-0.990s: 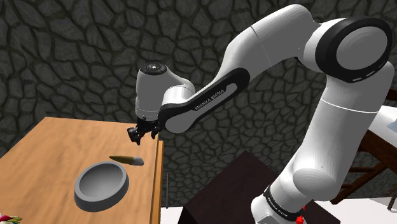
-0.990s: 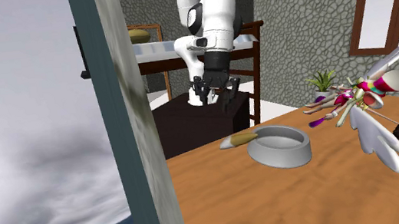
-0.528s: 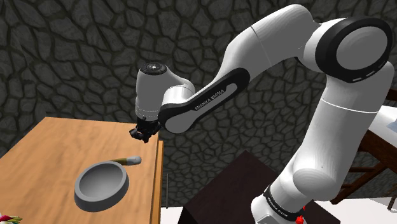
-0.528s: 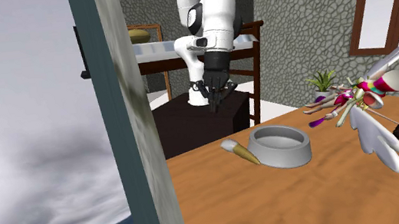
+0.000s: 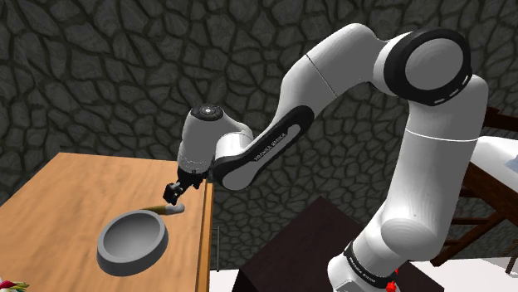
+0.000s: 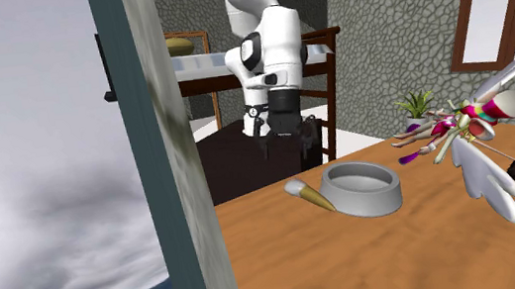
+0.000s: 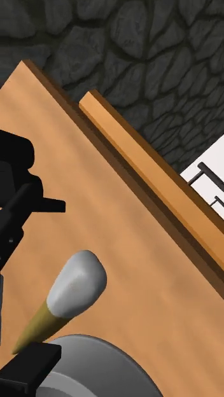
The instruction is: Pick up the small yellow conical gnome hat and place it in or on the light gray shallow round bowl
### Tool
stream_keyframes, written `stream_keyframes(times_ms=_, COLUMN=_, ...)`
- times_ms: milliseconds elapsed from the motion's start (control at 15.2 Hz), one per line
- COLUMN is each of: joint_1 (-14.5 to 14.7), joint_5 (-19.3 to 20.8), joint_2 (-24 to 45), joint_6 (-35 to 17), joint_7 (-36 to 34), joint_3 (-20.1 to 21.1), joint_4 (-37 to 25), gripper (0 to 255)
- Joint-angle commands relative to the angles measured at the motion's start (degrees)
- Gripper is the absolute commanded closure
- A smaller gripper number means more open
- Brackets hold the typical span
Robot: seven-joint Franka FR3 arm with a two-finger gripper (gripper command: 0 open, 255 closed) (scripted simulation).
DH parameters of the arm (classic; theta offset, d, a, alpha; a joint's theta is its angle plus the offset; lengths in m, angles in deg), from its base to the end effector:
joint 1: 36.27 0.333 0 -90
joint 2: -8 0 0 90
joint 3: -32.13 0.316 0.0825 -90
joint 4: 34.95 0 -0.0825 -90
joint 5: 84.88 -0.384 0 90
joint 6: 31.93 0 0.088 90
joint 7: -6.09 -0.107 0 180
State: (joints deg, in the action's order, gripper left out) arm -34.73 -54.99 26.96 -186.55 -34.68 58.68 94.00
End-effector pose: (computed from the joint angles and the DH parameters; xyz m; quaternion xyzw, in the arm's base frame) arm 0.4809 0.2765 0.2467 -0.9895 -0.0989 -0.1053 0.0017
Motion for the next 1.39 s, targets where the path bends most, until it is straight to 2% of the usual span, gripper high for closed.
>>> stream_keyframes(times_ms=0, joint_1=-1.1, joint_5=3.2, joint_2=3.3, joint_6=-5.8, joint_7=6.5, joint_3=0.2, joint_4=1.0, gripper=0)
stream_keyframes(times_ms=66, joint_1=-1.5, joint_5=4.5, joint_2=4.9, joint_6=-7.7, joint_7=8.8, joint_3=0.2, joint_4=1.0, gripper=0)
stream_keyframes(times_ms=528, joint_1=2.9, joint_5=9.6, joint_2=10.7, joint_6=-10.3, joint_7=4.8, joint_3=-5.0, joint_4=-2.2, gripper=0)
stream_keyframes(times_ms=1056, joint_1=3.2, joint_5=10.0, joint_2=11.1, joint_6=-10.5, joint_7=4.5, joint_3=-5.4, joint_4=-2.5, gripper=0)
stream_keyframes(times_ms=1122, joint_1=3.2, joint_5=10.0, joint_2=11.1, joint_6=-10.5, joint_7=4.5, joint_3=-5.4, joint_4=-2.5, gripper=255)
stream_keyframes(times_ms=1320, joint_1=3.3, joint_5=10.0, joint_2=11.2, joint_6=-10.5, joint_7=4.4, joint_3=-5.5, joint_4=-2.5, gripper=255)
